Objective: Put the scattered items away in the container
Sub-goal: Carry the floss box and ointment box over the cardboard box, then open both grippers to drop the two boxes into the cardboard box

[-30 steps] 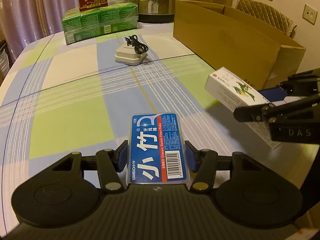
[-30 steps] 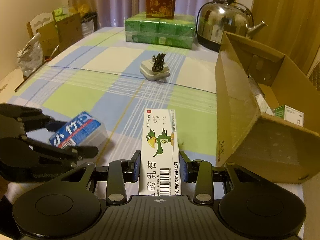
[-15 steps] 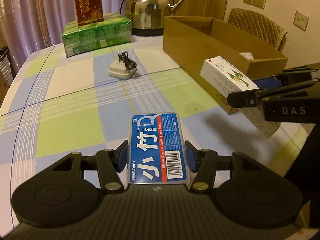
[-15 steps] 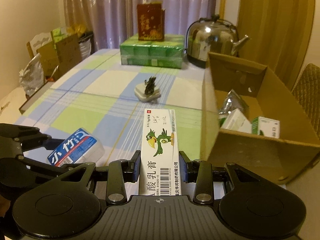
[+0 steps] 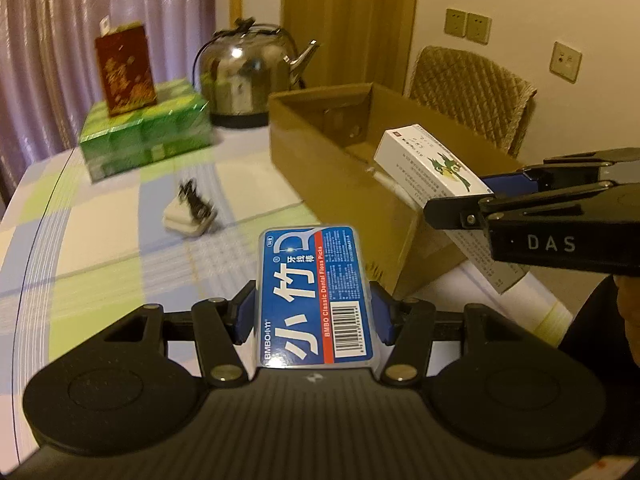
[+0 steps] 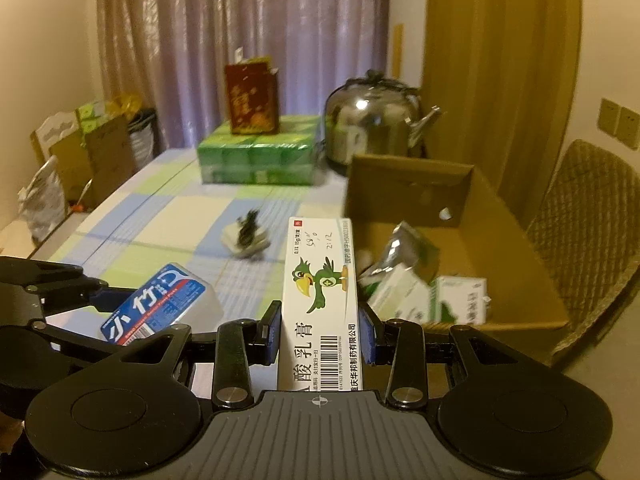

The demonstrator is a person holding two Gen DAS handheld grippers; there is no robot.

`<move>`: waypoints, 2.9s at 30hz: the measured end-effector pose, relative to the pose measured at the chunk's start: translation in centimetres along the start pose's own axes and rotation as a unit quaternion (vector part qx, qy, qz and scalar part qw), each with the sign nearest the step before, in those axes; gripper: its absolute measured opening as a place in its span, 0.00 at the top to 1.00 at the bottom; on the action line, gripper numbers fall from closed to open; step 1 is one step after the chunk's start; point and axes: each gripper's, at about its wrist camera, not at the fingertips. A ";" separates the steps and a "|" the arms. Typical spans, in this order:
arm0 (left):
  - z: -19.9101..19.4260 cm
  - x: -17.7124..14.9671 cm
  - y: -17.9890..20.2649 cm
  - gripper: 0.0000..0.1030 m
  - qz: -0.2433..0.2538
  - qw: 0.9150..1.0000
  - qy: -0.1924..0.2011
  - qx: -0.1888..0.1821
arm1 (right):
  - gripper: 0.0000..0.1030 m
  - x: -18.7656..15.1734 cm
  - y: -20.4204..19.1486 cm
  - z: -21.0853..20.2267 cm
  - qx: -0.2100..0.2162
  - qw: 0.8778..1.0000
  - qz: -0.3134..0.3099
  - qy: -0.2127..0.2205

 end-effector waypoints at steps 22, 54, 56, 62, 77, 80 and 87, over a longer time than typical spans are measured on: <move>4.7 7.1 5.7 0.50 0.036 0.999 0.016 -0.037 | 0.66 2.9 10.3 1.3 -0.051 0.997 0.045 0.022; 13.3 10.3 7.5 0.50 0.036 0.998 -0.013 -0.054 | 0.66 2.9 16.0 7.6 -0.050 0.995 0.086 -0.008; 13.4 10.4 7.5 0.50 0.036 0.998 -0.013 -0.054 | 0.66 2.9 16.1 7.7 -0.050 0.995 0.086 -0.008; 13.5 10.4 7.5 0.50 0.033 0.998 -0.014 -0.054 | 0.66 2.9 16.2 7.7 -0.050 0.995 0.087 -0.008; 13.5 10.0 6.8 0.38 0.025 0.998 -0.014 -0.054 | 0.66 2.7 16.3 7.7 -0.050 0.994 0.092 -0.011; 13.4 10.0 6.8 0.37 0.026 0.998 -0.012 -0.052 | 0.66 2.6 16.1 7.6 -0.049 0.995 0.092 -0.010; 12.4 9.9 6.1 0.37 0.019 0.999 -0.002 -0.045 | 0.66 2.5 16.0 7.7 -0.044 0.995 0.094 -0.011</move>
Point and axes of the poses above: each gripper's, at about its wrist camera, not at the fingertips, and z roughly the way its jaws point, y to its right, x to its top
